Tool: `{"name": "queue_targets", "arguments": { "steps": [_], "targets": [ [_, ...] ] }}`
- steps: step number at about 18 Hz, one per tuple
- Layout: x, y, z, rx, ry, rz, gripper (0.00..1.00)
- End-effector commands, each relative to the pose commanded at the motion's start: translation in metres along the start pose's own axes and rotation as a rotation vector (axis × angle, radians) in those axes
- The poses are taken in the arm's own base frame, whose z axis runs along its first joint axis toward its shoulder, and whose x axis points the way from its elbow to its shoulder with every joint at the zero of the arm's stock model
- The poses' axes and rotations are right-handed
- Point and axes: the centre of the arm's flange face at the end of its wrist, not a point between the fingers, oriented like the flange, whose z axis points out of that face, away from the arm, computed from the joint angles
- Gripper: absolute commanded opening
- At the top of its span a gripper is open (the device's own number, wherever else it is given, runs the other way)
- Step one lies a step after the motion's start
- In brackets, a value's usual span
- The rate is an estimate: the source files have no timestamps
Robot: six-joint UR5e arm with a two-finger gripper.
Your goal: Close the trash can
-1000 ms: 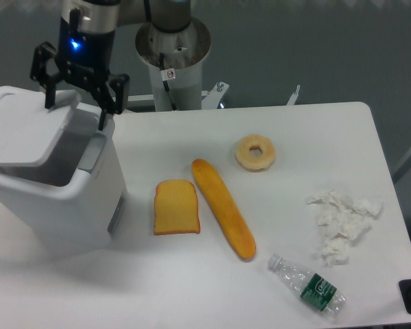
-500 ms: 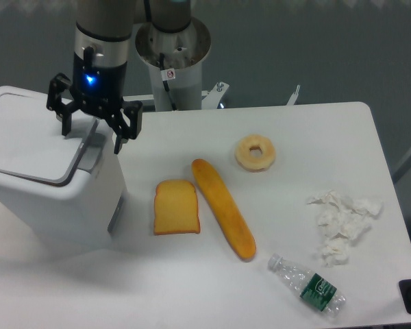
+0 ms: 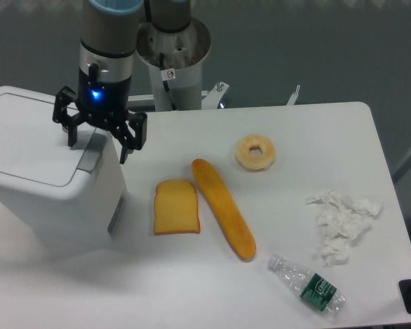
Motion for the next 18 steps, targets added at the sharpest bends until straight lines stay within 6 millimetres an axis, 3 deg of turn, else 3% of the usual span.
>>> {"name": "queue_targets", "arguments": {
  "steps": [4, 7, 9, 12, 15, 18],
  "targets": [
    [0.001, -0.003, -0.009, 0.016, -0.006, -0.001, 1.00],
    [-0.002, -0.010, -0.030, 0.051, -0.027, 0.004, 1.00],
    [-0.016, -0.010, -0.047, 0.073, -0.053, -0.003, 1.00],
    [-0.063, -0.002, -0.062, 0.051, -0.164, -0.028, 1.00],
    [-0.132, 0.018, -0.070, 0.009, -0.246, -0.031, 1.00],
    [-0.206, 0.050, -0.083, -0.023, -0.286, -0.009, 1.00]
  ]
}}
